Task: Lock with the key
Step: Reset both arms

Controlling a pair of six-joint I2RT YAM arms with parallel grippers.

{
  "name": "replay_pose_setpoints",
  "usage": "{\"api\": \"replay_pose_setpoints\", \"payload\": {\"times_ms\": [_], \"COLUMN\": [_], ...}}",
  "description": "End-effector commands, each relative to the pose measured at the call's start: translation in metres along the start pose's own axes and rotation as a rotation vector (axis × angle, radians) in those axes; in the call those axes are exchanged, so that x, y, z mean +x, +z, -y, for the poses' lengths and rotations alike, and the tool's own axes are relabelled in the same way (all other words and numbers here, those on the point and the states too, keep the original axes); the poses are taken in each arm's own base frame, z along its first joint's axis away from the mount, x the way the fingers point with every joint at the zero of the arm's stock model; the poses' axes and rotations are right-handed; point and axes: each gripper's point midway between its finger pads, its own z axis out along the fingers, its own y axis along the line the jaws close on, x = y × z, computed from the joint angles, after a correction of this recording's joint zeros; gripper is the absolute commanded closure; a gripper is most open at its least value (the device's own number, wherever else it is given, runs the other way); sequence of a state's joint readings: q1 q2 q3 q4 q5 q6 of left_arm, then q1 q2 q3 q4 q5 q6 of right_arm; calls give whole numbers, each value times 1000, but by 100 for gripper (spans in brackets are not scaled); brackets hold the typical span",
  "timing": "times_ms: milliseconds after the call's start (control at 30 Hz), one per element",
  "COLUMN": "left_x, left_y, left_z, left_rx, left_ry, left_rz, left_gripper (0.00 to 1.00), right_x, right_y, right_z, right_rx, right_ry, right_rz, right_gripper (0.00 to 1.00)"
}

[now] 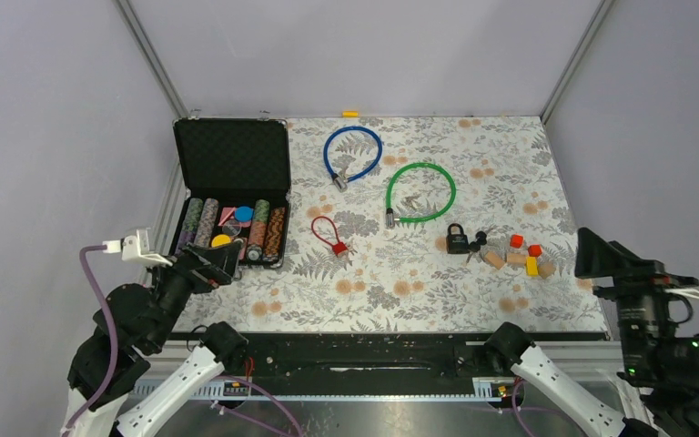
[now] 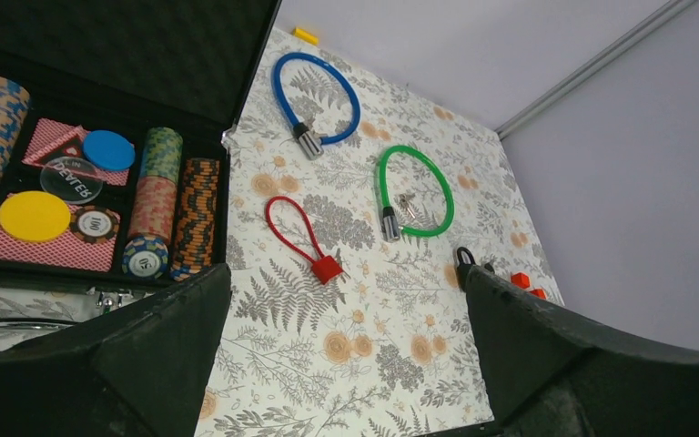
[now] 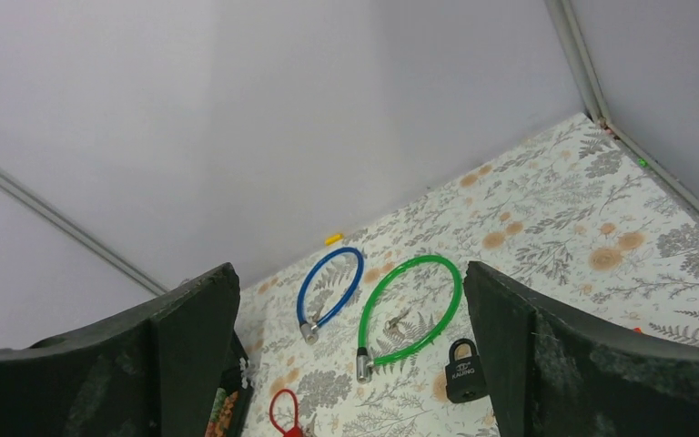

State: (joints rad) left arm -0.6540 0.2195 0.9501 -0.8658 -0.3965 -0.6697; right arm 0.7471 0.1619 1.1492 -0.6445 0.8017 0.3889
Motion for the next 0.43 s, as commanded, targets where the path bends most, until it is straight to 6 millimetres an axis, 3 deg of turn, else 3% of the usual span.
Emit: {"api": "replay_pose_setpoints", "payload": {"times_ms": [0,233,400], "left_x": [-22,-31,-28], "left_y": [-19,-29,-26], "left_z": [-3,-3,-9], "left_rx": [18,38,-2], "left_ry": [23,32,39], "left_rz": [76,115,97], "left_gripper": [1,1,1], "right_x": [-18,-28,-26], "right_y": [-14,-24,-23], "right_z": [22,31,32], "right_rx": [44,48,51], "right_ry": [-13,29,40], "right_rz": [42,76,75], "right_gripper": [1,1,1]}}
